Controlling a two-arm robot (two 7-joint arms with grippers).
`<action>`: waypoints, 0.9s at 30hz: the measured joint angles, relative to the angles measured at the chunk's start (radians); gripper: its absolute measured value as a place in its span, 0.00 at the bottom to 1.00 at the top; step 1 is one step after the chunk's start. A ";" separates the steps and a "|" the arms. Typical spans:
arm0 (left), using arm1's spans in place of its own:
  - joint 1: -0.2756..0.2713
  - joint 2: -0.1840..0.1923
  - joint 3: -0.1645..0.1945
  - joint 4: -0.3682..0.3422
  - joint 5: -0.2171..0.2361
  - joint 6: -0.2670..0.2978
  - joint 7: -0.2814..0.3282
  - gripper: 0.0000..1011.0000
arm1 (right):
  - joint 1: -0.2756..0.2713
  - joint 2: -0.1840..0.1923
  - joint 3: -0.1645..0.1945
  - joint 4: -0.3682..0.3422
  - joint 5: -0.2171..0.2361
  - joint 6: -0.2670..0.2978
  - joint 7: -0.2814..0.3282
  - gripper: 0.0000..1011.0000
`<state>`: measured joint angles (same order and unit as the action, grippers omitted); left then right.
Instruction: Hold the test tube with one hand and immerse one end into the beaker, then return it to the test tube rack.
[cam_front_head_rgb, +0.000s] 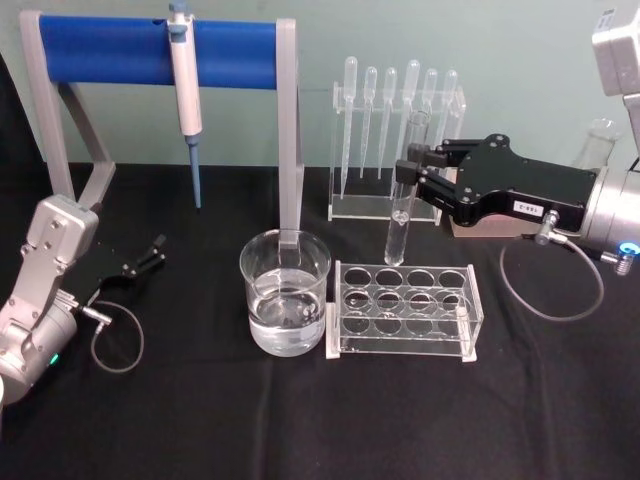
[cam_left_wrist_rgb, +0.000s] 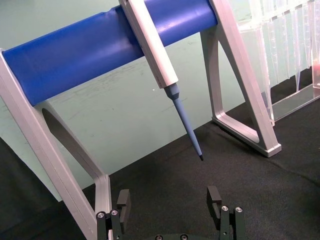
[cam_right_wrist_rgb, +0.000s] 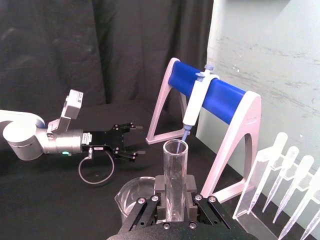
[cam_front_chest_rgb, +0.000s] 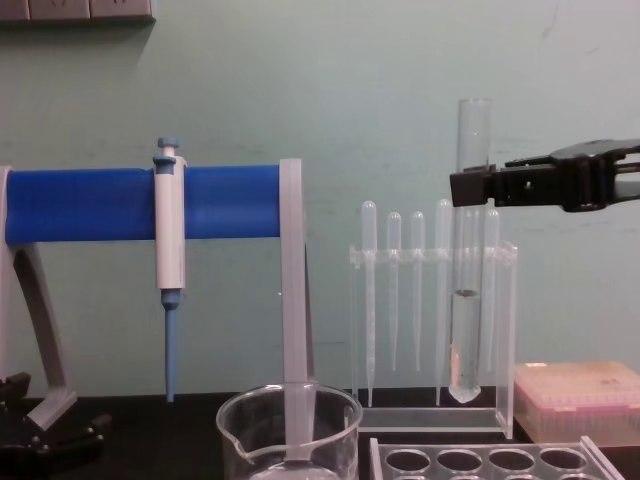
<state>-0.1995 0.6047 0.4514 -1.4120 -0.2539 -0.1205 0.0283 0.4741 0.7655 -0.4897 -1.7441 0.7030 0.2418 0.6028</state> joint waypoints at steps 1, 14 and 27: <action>0.000 0.000 0.000 0.000 0.000 0.000 0.000 0.99 | 0.000 0.000 0.000 0.000 0.000 0.000 0.000 0.22; 0.000 0.000 0.000 0.000 0.000 0.000 0.000 0.99 | -0.002 -0.001 0.001 0.001 0.000 -0.001 0.000 0.22; 0.000 0.000 0.000 0.000 0.000 0.000 0.000 0.99 | -0.003 -0.001 0.002 0.001 -0.001 -0.003 0.001 0.22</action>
<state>-0.1996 0.6047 0.4514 -1.4120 -0.2539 -0.1205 0.0283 0.4709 0.7649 -0.4878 -1.7430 0.7024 0.2391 0.6036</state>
